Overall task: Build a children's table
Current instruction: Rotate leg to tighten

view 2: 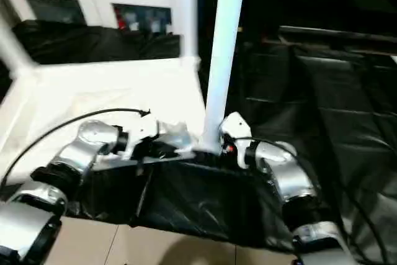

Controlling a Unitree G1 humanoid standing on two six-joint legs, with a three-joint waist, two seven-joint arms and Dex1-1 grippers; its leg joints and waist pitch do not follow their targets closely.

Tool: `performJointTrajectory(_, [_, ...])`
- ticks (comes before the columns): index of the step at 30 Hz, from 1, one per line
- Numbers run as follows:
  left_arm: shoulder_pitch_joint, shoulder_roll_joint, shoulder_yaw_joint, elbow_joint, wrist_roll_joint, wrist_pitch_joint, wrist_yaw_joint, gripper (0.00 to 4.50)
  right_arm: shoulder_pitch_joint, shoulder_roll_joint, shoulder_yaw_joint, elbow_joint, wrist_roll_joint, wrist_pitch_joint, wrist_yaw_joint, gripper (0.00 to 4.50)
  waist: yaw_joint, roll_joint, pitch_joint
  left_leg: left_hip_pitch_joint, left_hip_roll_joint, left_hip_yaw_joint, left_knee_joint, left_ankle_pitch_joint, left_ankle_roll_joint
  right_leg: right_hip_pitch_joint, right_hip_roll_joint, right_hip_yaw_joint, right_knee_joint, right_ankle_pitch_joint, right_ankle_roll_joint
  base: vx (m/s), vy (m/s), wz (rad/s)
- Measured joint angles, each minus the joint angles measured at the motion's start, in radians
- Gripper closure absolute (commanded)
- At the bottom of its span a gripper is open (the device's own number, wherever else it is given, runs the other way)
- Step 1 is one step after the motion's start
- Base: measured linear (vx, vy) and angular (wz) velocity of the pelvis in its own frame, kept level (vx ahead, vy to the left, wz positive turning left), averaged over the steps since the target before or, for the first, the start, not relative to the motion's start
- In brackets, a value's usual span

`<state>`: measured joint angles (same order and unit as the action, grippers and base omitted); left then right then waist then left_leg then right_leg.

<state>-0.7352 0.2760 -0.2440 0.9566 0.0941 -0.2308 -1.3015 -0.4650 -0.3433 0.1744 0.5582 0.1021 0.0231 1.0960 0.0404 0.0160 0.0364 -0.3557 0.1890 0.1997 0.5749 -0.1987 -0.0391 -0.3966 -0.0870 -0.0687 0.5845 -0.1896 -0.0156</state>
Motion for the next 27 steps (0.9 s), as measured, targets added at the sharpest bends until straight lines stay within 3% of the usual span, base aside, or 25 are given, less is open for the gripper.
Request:
performJointTrajectory(5, [0.0,0.018,-0.01,0.004,-0.001,-0.023,-0.063,4.5,-0.009,-0.024,0.028,-0.002,0.013,0.01,0.091,0.98,0.002,0.0,0.0,-0.001,0.001,0.001,0.005,0.0,-0.001,-0.002,0.0,0.001,0.006,0.0,0.0,0.0,0.0,0.0])
performJointTrajectory(16, [-0.006,0.023,-0.018,0.023,-0.002,-0.039,-0.111,4.5,-0.005,-0.021,0.022,-0.01,0.048,0.075,0.147,1.75,0.005,0.0,0.001,-0.001,0.001,0.003,0.01,-0.003,-0.007,0.0,-0.003,0.002,0.01,0.0,0.0,0.0,0.0,0.0])
performJointTrajectory(19, [-0.016,0.019,-0.011,0.04,0.006,-0.018,-0.042,4.5,0.006,0.021,-0.017,0.001,0.041,0.07,0.031,1.8,0.004,0.0,0.001,0.001,0.001,0.003,0.011,-0.002,-0.008,0.0,-0.003,0.002,0.011,0.0,0.0,0.0,0.0,0.0])
performJointTrajectory(27, [-0.064,-0.072,0.012,0.079,0.055,0.086,0.27,4.5,-0.03,0.193,-0.138,0.101,0.003,0.054,-0.497,1.84,-0.022,-0.001,0.002,0.001,-0.002,0.002,0.011,0.0,-0.012,0.0,-0.005,0.004,0.008,-0.003,0.005,0.0,0.0,0.0])
